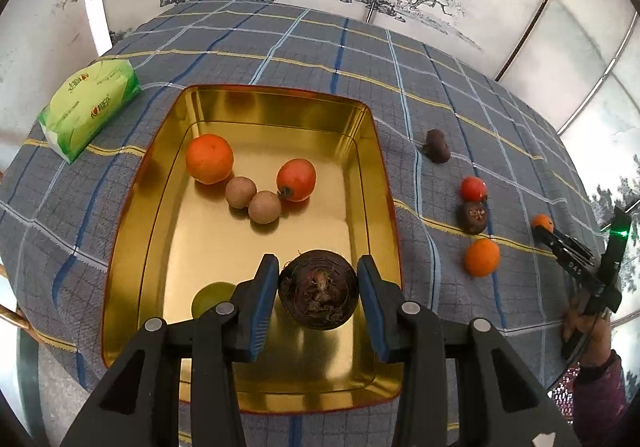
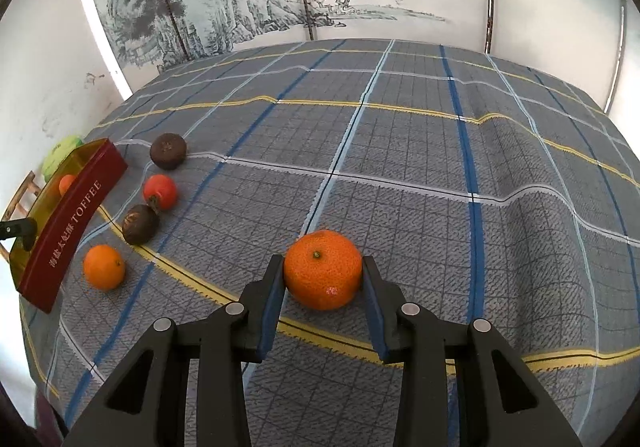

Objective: Organize fruits
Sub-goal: 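Carry dark brown fruit over gold tin with left tool while right tool grasps another mandarin, then lower dark brown fruit into gold tin and open left tool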

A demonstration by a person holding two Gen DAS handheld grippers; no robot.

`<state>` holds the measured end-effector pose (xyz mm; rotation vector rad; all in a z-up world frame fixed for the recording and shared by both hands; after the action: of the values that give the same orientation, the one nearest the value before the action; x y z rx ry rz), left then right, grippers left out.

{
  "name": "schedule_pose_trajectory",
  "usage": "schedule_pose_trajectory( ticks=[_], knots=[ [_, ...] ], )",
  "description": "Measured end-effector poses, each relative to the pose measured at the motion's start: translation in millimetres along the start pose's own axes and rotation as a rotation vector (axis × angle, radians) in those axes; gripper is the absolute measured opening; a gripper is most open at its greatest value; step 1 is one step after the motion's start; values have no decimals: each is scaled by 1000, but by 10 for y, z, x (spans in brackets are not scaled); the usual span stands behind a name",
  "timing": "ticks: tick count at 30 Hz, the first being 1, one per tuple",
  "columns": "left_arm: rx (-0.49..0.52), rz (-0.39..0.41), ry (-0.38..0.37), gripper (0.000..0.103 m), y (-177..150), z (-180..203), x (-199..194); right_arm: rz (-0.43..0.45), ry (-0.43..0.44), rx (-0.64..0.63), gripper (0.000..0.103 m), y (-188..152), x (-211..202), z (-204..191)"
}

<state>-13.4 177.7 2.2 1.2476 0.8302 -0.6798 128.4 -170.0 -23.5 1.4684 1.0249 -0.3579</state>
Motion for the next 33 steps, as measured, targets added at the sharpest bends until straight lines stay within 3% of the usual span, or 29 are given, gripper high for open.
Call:
schedule_pose_trajectory(
  ticks=[23,33],
  knots=[
    [21,-20,-2,35,2,48,204,0,0,0,38,3,2,-4],
    [43,10,52,37,-9,101,114,0,-1,-1,38,2,8,-6]
  ],
)
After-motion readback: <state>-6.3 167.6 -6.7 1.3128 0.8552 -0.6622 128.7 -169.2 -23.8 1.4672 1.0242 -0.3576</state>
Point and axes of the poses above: each gripper's, at about its wrist camera, not at the fingertips, and x roughly the way its jaws point, z to its right, y to its top, the point moved 3 cm from there along x, roughly the way its jaws point, and after that the axes turned 8 degrees about x, right-handed, at the moved point
